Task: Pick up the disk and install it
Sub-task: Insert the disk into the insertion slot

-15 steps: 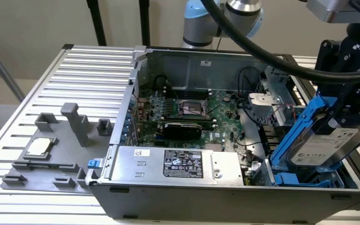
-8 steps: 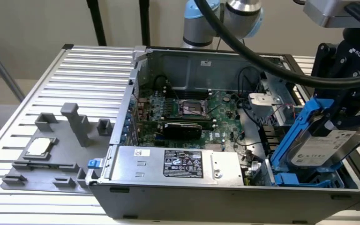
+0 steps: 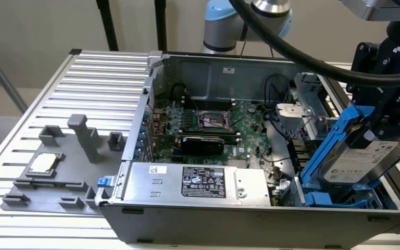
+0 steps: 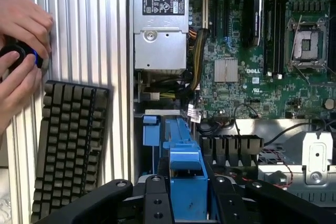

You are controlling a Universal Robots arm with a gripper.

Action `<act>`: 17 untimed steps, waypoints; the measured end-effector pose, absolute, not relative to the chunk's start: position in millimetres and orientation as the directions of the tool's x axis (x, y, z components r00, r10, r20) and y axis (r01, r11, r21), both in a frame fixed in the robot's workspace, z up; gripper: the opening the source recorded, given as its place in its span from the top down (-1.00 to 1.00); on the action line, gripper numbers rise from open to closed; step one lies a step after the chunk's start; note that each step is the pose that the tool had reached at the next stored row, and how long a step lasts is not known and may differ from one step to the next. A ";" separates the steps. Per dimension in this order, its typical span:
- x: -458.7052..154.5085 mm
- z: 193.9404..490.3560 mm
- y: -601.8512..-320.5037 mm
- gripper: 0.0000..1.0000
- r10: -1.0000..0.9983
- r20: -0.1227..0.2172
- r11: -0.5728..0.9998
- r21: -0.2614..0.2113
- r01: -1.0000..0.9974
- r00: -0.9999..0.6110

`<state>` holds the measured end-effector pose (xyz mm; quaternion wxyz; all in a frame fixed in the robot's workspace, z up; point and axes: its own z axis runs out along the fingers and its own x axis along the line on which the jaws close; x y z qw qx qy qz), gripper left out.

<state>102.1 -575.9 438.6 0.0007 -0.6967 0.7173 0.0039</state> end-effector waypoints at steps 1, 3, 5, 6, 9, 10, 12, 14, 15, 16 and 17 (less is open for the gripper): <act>102.1 438.7 -575.9 1.00 -1.000 -0.006 0.029 0.005 -1.000 -0.029; 102.2 438.8 -575.8 1.00 -1.000 -0.006 0.029 0.009 -1.000 -0.029; 102.2 438.8 -575.8 1.00 -1.000 -0.004 0.029 0.014 -0.999 -0.029; 102.2 438.5 -575.8 1.00 -1.000 -0.004 0.029 0.017 -0.999 -0.029; 102.4 437.3 -575.8 1.00 -1.000 -0.004 0.029 0.022 -0.999 -0.029; 102.9 437.1 -575.9 1.00 -1.000 -0.004 0.029 0.023 -0.999 -0.029; 105.4 436.9 -575.9 1.00 -1.000 -0.004 0.029 0.024 -0.999 -0.029; 107.2 436.2 -575.8 1.00 -1.000 -0.004 0.029 0.025 -0.999 -0.029; 107.1 435.2 -575.9 1.00 -1.000 -0.004 0.029 0.027 -0.999 -0.029; 107.1 434.0 -575.9 1.00 -1.000 -0.004 0.029 0.028 -0.999 -0.029; 107.2 432.9 -575.9 1.00 -1.000 -0.004 0.029 0.031 -0.999 -0.029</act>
